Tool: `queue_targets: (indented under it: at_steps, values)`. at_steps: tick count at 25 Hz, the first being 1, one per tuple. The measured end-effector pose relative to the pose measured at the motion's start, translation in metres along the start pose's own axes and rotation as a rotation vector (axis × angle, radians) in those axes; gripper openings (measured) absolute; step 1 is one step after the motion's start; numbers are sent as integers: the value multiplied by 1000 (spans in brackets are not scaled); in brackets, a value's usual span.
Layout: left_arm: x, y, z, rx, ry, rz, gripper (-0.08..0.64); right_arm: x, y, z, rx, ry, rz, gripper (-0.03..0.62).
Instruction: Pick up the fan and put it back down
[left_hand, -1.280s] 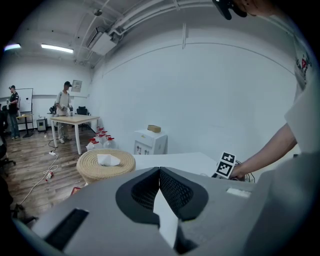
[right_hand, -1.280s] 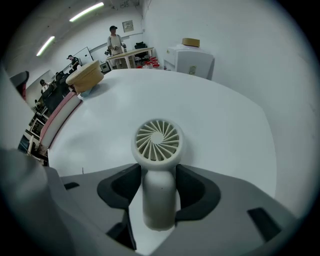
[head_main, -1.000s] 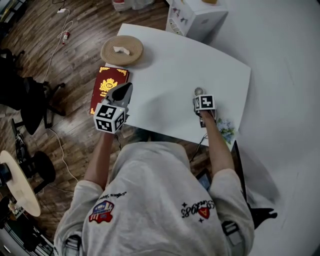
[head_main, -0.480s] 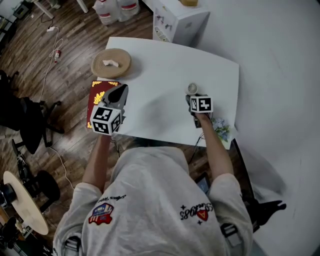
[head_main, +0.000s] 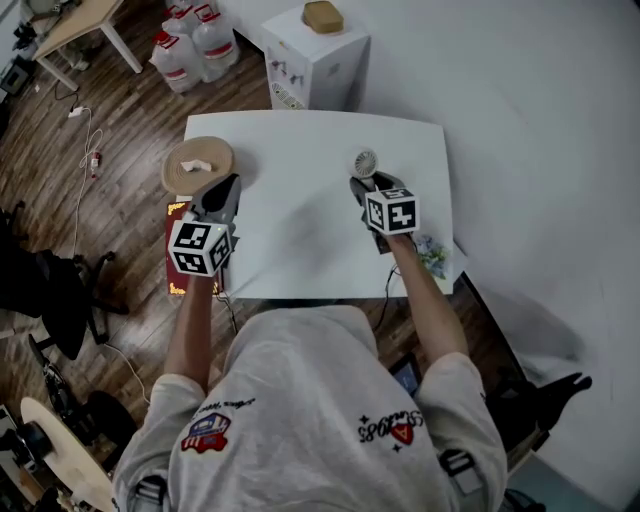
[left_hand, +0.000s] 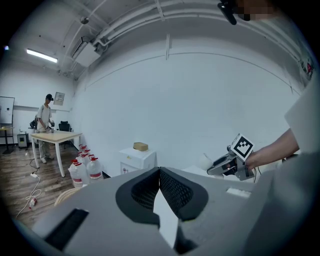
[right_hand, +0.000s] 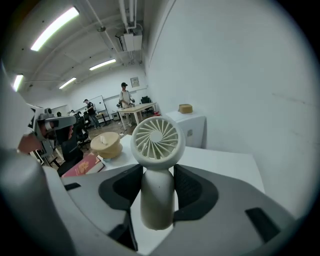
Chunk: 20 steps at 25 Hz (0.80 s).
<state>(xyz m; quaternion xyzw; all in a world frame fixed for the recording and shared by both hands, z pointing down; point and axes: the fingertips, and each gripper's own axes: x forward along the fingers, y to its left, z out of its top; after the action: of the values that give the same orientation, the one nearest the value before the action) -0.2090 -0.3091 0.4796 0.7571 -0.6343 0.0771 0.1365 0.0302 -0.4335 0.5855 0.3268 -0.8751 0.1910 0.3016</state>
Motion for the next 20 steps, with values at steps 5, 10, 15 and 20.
queue_targets:
  at_steps: [5, 10, 15, 20]
  values:
    - [12, -2, 25, 26, -40, -29, 5, -33, 9, 34, -32, -137, -12, 195]
    - [25, -8, 44, 51, -68, -67, 5, -66, 16, 65, -67, -254, -19, 195]
    - [34, -13, 56, 58, -92, -96, 5, -93, 24, 90, -99, -357, -38, 195]
    - [41, -19, 58, 56, -96, -114, 5, -107, 23, 101, -102, -407, -58, 195]
